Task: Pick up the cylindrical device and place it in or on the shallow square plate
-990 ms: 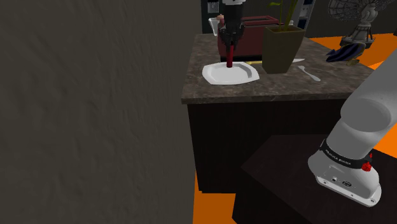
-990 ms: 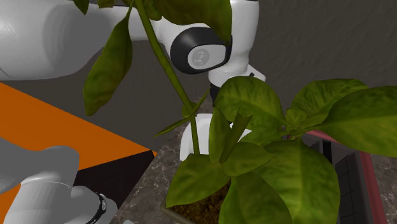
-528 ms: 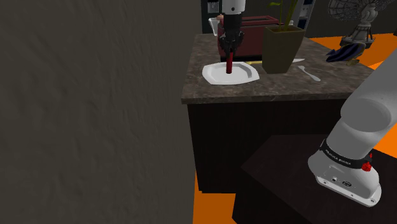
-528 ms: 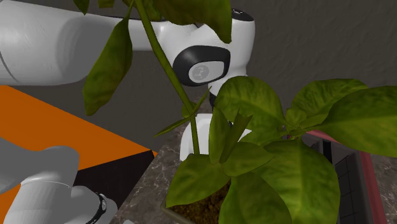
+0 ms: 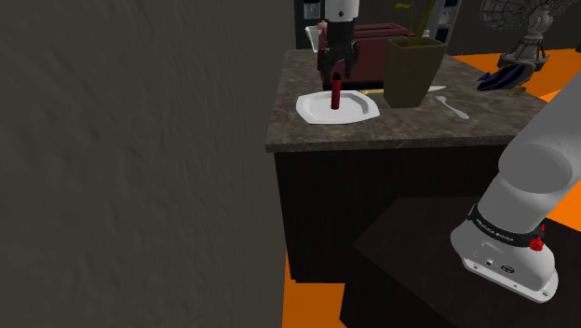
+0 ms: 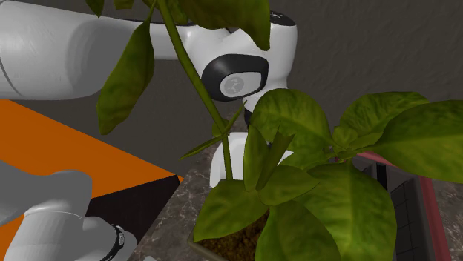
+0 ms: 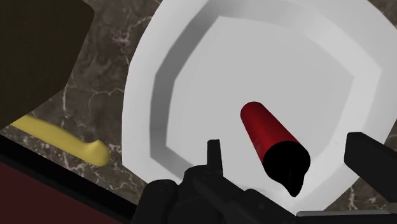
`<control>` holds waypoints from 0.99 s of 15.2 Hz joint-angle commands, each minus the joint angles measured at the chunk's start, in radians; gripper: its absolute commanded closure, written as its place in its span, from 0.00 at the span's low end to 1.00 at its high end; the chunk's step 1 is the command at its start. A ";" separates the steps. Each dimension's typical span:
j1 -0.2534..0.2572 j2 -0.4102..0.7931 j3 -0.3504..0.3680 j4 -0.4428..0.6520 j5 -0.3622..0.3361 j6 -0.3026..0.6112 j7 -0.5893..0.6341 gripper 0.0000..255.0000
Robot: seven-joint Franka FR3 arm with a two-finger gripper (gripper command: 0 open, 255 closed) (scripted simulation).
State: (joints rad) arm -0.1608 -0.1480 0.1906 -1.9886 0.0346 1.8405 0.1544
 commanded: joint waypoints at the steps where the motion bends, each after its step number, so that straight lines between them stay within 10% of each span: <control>1: 0.000 0.000 0.000 0.000 0.000 0.000 0.000 0.00; 15: -0.002 0.001 -0.002 0.128 -0.001 -0.127 0.001 0.00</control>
